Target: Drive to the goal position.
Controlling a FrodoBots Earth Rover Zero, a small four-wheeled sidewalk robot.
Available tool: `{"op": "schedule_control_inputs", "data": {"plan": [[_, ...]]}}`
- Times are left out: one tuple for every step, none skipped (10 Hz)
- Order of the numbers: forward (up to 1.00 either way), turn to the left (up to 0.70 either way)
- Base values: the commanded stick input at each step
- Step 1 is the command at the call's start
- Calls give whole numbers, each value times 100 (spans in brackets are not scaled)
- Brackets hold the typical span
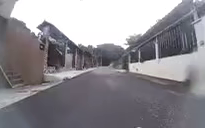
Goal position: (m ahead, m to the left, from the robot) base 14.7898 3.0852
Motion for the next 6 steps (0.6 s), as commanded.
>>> {"op": "schedule_control_inputs", "data": {"plan": [[50, 0], [50, 0], [50, 0], [50, 0], [50, 0], [50, 1]]}}
